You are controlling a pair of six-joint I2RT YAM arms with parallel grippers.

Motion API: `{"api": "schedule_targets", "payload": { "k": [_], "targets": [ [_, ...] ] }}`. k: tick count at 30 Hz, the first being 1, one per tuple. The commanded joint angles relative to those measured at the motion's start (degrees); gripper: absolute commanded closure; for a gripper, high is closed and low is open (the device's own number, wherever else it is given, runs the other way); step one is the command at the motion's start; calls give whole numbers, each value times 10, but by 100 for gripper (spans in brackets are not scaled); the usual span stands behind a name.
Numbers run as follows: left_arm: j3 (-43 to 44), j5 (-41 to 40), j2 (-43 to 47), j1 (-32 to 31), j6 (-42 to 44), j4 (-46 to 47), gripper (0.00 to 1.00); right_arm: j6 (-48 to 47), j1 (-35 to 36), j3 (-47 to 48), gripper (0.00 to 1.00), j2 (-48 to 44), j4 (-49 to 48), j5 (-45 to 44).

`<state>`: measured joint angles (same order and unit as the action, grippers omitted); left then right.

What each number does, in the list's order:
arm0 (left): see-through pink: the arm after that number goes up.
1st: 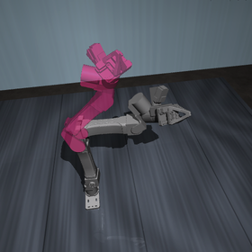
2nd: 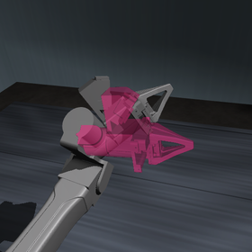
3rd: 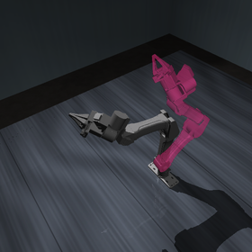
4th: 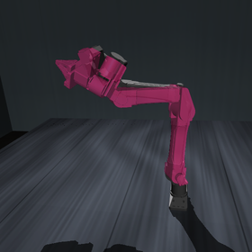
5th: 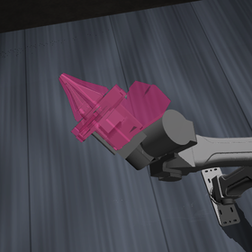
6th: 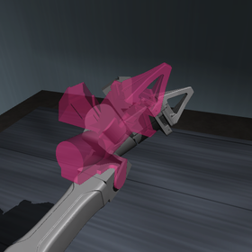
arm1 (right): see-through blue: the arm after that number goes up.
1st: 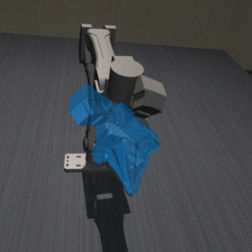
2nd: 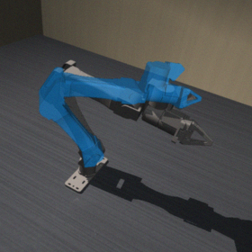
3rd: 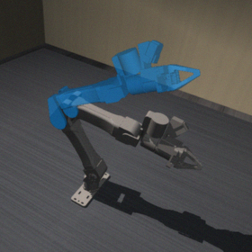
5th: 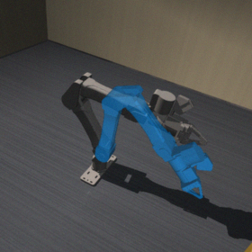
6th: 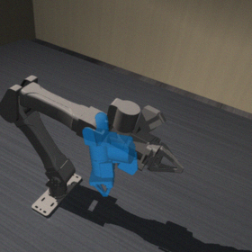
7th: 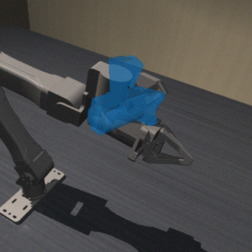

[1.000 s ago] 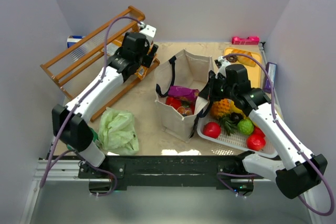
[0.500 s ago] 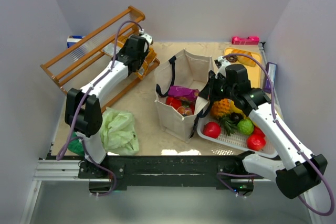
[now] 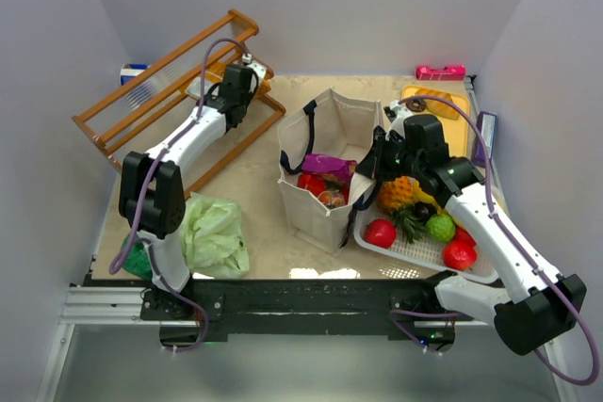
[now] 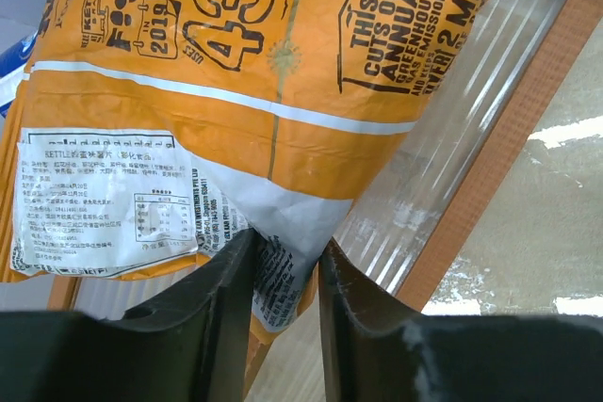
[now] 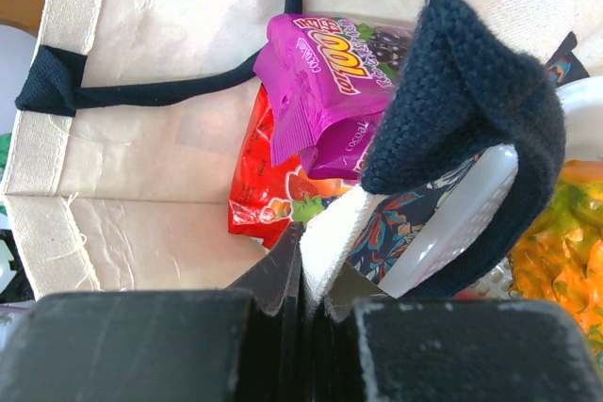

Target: Place the mixed food into the grocery bags and tie them

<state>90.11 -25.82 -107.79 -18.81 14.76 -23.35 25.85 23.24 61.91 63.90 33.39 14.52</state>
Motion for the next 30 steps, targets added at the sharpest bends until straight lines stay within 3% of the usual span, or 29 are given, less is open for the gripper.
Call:
{"api": "schedule_targets", "payload": {
  "k": [1, 19, 30],
  "targets": [
    [9, 6, 11, 13, -14, 23, 71, -8, 0, 30, 95, -7, -49, 17],
    [-21, 57, 47, 13, -47, 20, 59, -4, 0, 24, 95, -11, -46, 15],
    [-35, 62, 76, -1, -54, 31, 80, -3, 1, 23, 95, -13, -46, 16]
  ]
}}
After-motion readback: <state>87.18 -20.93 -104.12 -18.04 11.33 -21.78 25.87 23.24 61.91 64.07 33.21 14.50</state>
